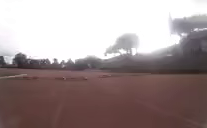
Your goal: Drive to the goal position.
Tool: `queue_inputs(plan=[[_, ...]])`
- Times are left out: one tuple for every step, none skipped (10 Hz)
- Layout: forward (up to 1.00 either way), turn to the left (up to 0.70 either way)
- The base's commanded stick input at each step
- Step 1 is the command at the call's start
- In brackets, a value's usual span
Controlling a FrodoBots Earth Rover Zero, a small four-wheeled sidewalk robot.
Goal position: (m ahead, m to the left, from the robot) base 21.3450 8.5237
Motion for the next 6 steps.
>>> queue_inputs(plan=[[0.70,0.00],[0.70,0.00],[0.70,0.00],[0.70,0.00],[0.70,0.00],[0.70,0.00]])
